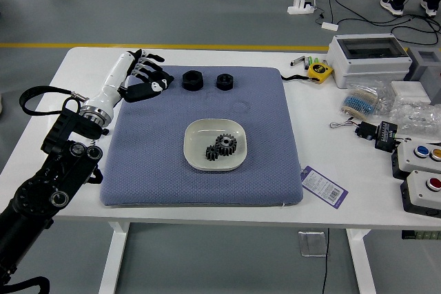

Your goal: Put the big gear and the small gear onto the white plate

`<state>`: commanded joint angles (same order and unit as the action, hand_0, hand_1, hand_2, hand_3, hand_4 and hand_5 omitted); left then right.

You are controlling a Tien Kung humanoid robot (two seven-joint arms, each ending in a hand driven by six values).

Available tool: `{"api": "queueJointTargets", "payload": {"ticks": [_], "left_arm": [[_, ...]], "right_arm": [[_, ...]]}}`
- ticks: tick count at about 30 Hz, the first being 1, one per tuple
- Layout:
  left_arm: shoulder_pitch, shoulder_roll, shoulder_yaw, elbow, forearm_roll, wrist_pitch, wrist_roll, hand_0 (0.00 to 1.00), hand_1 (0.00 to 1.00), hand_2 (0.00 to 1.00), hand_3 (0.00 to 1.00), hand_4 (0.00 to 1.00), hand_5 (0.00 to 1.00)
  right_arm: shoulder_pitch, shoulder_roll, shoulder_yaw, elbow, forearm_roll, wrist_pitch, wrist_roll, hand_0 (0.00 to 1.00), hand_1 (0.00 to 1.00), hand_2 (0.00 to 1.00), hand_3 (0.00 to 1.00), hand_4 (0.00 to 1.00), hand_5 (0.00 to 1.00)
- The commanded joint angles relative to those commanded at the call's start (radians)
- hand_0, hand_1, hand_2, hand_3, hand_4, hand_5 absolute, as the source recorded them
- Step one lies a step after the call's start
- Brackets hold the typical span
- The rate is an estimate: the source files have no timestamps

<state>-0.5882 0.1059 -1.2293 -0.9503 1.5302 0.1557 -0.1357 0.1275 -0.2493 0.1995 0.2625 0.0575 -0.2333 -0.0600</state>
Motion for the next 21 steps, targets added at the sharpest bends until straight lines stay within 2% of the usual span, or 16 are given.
{"api": "queueJointTargets", "payload": {"ticks": [11, 13, 17, 18, 21], "left_arm": [[0.131, 0.0, -0.102, -0.039, -0.295, -0.017, 0.009, 0.516, 0.525, 0.605, 0.589, 0.784, 0.278], [0.149, -0.003, -0.113, -0.038, -0.348, -0.021, 0.002, 0.546, 0.532, 0.615, 0.595, 0.791, 0.312], [0.189, -0.009, -0.135, -0.045, -0.448, -0.044, -0.004, 0.546, 0.532, 0.615, 0.595, 0.791, 0.312], [0.198, -0.01, -0.138, -0.049, -0.471, -0.053, -0.002, 0.566, 0.568, 0.658, 0.611, 0.821, 0.44], [0.221, -0.012, -0.146, -0.062, -0.532, -0.08, 0.011, 0.566, 0.568, 0.658, 0.611, 0.821, 0.44]], "right_arm": [[0.0, 0.001, -0.002, -0.001, 0.006, 0.0, 0.003, 0.684, 0.658, 0.739, 0.589, 0.803, 0.713], [-0.001, 0.002, -0.002, -0.002, 0.006, 0.0, 0.003, 0.683, 0.658, 0.739, 0.588, 0.803, 0.713], [-0.002, 0.003, -0.002, -0.002, 0.004, 0.0, 0.002, 0.683, 0.658, 0.739, 0.588, 0.803, 0.713], [-0.003, 0.004, -0.001, -0.002, 0.003, 0.0, 0.002, 0.683, 0.658, 0.739, 0.588, 0.802, 0.714], [-0.005, 0.004, 0.0, -0.002, -0.001, 0.0, 0.001, 0.683, 0.658, 0.739, 0.588, 0.802, 0.714]]}}
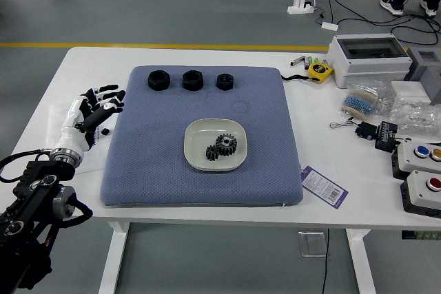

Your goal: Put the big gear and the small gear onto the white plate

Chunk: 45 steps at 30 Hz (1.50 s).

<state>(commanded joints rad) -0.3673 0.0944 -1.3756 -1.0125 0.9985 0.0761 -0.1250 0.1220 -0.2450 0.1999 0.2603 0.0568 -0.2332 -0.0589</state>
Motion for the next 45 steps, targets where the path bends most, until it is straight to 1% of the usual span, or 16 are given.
{"api": "queueJointTargets", "payload": {"ticks": [2, 3, 6, 8, 9, 11, 13, 18, 19, 24, 28, 33, 34, 45], "left_arm": [[0.019, -0.003, -0.004, -0.011, -0.064, -0.023, 0.023, 0.566, 0.568, 0.658, 0.611, 0.821, 0.44], [0.026, -0.004, -0.003, -0.014, -0.101, -0.033, 0.036, 0.606, 0.587, 0.686, 0.63, 0.85, 0.513], [0.046, -0.006, -0.008, -0.031, -0.225, -0.051, 0.058, 0.606, 0.587, 0.686, 0.63, 0.85, 0.513], [0.058, -0.003, -0.014, -0.045, -0.258, -0.063, 0.067, 0.606, 0.587, 0.686, 0.63, 0.85, 0.513], [0.061, -0.002, -0.016, -0.049, -0.261, -0.067, 0.07, 0.636, 0.605, 0.686, 0.639, 0.867, 0.528], [0.068, 0.0, -0.023, -0.057, -0.26, -0.08, 0.077, 0.636, 0.605, 0.686, 0.639, 0.867, 0.528], [0.077, -0.001, -0.032, -0.065, -0.253, -0.089, 0.077, 0.636, 0.605, 0.686, 0.639, 0.867, 0.528], [0.093, -0.002, -0.042, -0.08, -0.235, -0.089, 0.06, 0.637, 0.61, 0.687, 0.644, 0.876, 0.534], [0.1, -0.003, -0.047, -0.092, -0.209, -0.087, 0.048, 0.637, 0.61, 0.687, 0.644, 0.876, 0.534], [0.122, -0.011, -0.065, -0.129, -0.124, -0.087, 0.022, 0.644, 0.605, 0.689, 0.643, 0.881, 0.539], [0.15, -0.032, -0.086, -0.167, -0.07, -0.087, 0.011, 0.641, 0.602, 0.692, 0.642, 0.877, 0.534], [0.171, -0.042, -0.102, -0.196, -0.024, -0.089, 0.01, 0.641, 0.602, 0.692, 0.642, 0.877, 0.534], [0.173, -0.042, -0.103, -0.199, -0.016, -0.091, 0.013, 0.649, 0.616, 0.694, 0.642, 0.875, 0.532], [0.187, -0.039, -0.143, -0.226, 0.044, -0.109, 0.045, 0.655, 0.614, 0.695, 0.644, 0.872, 0.529]], "right_arm": [[-0.002, 0.0, 0.0, 0.0, 0.0, 0.0, 0.0, 0.683, 0.658, 0.739, 0.588, 0.802, 0.714], [-0.004, 0.001, 0.0, 0.0, 0.0, 0.0, 0.0, 0.684, 0.657, 0.739, 0.588, 0.801, 0.714], [-0.007, 0.002, 0.0, -0.001, -0.001, 0.0, 0.0, 0.684, 0.657, 0.739, 0.588, 0.801, 0.714], [-0.009, 0.002, 0.001, -0.001, -0.002, 0.0, 0.0, 0.684, 0.657, 0.739, 0.588, 0.801, 0.714], [-0.01, 0.002, 0.001, -0.001, -0.002, 0.001, 0.0, 0.682, 0.658, 0.739, 0.588, 0.801, 0.713], [-0.012, 0.003, 0.003, -0.001, -0.005, 0.001, -0.001, 0.682, 0.658, 0.739, 0.588, 0.801, 0.713], [-0.015, 0.004, 0.003, -0.001, -0.007, 0.001, -0.002, 0.682, 0.658, 0.739, 0.588, 0.801, 0.713], [-0.019, 0.005, 0.004, -0.001, -0.008, 0.001, -0.002, 0.683, 0.658, 0.739, 0.588, 0.801, 0.713], [-0.02, 0.005, 0.005, -0.001, -0.011, 0.001, -0.003, 0.683, 0.658, 0.739, 0.588, 0.801, 0.713], [-0.023, 0.005, 0.006, -0.002, -0.015, 0.002, -0.004, 0.683, 0.658, 0.739, 0.588, 0.8, 0.713], [-0.024, 0.006, 0.005, -0.002, -0.014, 0.002, -0.004, 0.682, 0.658, 0.739, 0.588, 0.8, 0.713], [-0.024, 0.006, 0.003, -0.002, -0.011, 0.003, -0.003, 0.682, 0.658, 0.739, 0.588, 0.8, 0.713], [-0.024, 0.006, 0.003, -0.002, -0.011, 0.004, -0.003, 0.682, 0.656, 0.738, 0.589, 0.801, 0.711], [-0.02, 0.006, -0.001, -0.002, -0.005, 0.005, -0.002, 0.682, 0.656, 0.737, 0.589, 0.801, 0.71]]}}
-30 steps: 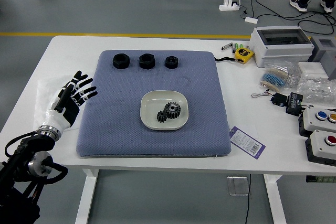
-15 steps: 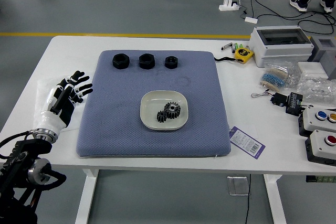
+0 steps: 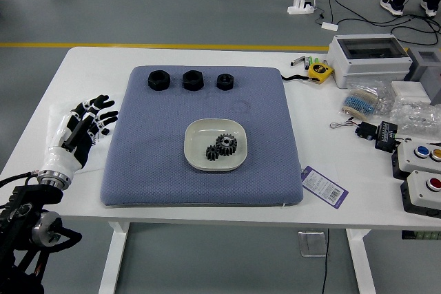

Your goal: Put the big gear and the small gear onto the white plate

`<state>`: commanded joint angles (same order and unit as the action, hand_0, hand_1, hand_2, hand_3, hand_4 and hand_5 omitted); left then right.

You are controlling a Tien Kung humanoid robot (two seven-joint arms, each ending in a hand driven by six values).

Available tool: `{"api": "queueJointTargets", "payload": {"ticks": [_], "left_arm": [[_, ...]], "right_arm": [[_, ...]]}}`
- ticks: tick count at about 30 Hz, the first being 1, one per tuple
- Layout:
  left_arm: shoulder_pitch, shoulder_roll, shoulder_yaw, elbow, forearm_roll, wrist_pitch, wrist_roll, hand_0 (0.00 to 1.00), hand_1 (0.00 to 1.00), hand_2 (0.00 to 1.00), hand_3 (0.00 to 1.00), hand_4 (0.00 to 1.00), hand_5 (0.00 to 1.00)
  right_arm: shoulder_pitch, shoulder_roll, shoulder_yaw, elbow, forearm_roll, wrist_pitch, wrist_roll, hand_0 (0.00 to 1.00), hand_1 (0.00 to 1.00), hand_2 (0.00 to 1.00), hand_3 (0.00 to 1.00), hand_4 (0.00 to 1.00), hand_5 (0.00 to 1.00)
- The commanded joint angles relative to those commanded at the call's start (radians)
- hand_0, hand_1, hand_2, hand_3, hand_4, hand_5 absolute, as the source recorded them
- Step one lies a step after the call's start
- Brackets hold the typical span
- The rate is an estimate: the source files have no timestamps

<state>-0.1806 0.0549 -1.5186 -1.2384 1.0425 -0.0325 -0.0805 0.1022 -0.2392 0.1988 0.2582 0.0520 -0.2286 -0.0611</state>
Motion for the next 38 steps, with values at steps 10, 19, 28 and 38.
{"api": "queueJointTargets", "payload": {"ticks": [10, 19, 28, 38], "left_arm": [[0.013, 0.003, -0.022, -0.012, 0.063, -0.01, 0.014, 0.674, 0.623, 0.708, 0.643, 0.87, 0.528], [0.019, 0.003, -0.014, -0.006, 0.082, -0.008, 0.019, 0.679, 0.632, 0.724, 0.646, 0.87, 0.529], [0.022, -0.007, -0.004, 0.003, 0.06, 0.017, -0.005, 0.744, 0.699, 0.775, 0.671, 0.869, 0.532], [0.024, -0.011, 0.003, 0.01, 0.031, 0.051, -0.024, 0.82, 0.775, 0.825, 0.708, 0.859, 0.545]], "right_arm": [[0.001, -0.001, -0.002, 0.0, 0.004, 0.001, 0.002, 0.682, 0.657, 0.738, 0.589, 0.801, 0.711], [0.003, -0.001, -0.004, 0.0, 0.008, 0.0, 0.002, 0.682, 0.656, 0.737, 0.589, 0.801, 0.711], [0.007, -0.002, -0.008, -0.001, 0.018, 0.0, 0.006, 0.682, 0.657, 0.737, 0.589, 0.802, 0.711], [0.008, -0.004, -0.014, -0.001, 0.03, 0.001, 0.011, 0.682, 0.657, 0.737, 0.589, 0.802, 0.71]]}}
